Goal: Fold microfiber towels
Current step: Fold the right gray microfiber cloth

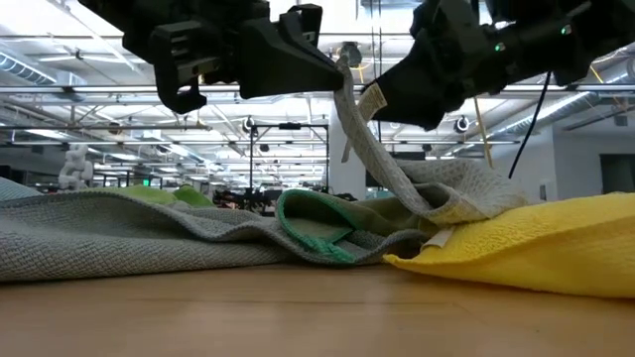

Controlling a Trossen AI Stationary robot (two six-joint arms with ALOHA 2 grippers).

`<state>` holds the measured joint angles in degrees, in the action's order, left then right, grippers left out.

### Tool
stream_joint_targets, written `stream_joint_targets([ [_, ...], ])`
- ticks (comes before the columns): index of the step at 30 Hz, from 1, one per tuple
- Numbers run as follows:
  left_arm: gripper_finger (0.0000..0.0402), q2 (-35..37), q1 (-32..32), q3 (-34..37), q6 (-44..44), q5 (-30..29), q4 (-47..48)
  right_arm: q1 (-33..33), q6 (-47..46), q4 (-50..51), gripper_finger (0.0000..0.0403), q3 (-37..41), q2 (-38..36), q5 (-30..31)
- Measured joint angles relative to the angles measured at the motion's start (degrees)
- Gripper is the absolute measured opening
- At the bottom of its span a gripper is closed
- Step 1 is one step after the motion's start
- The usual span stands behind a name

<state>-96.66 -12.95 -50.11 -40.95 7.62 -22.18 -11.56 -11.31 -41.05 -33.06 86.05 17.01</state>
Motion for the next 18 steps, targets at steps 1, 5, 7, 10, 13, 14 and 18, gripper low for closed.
stream_joint_targets([
  [1, 0.0012, 0.00, 0.00, 0.00, 0.04, 0.00, 0.01, 0.35, 0.06, -0.79, 0.0232, 0.00, 0.71, -1.06],
  [5, 0.0004, 0.00, 0.00, 0.00, 0.15, 0.00, 0.00, 2.20, -1.45, -0.74, 0.0220, -0.37, 1.91, -5.69],
  [7, 0.0009, 0.00, 0.00, 0.00, 0.17, -0.02, -0.12, 2.99, -2.19, -0.66, 0.0207, -0.35, 1.87, -7.18],
  [10, 0.0016, 0.00, 0.00, 0.00, 0.35, 0.00, -0.04, 3.61, -2.94, -0.73, 0.0174, -0.35, 1.85, -8.80],
  [13, 0.0013, 0.00, 0.00, 0.00, 0.52, -0.02, -0.10, 3.79, -3.03, -0.27, 0.0126, -0.35, 1.83, -11.22],
  [14, 0.0009, 0.00, 0.00, 0.00, 0.52, -0.02, -0.13, 3.79, -3.02, 0.07, 0.0107, -0.35, 1.84, -11.24],
  [18, 0.0007, 0.00, 0.00, 0.00, 0.54, -0.03, -0.26, 3.79, -2.50, 0.61, 0.0037, -0.33, 1.85, -11.40],
])
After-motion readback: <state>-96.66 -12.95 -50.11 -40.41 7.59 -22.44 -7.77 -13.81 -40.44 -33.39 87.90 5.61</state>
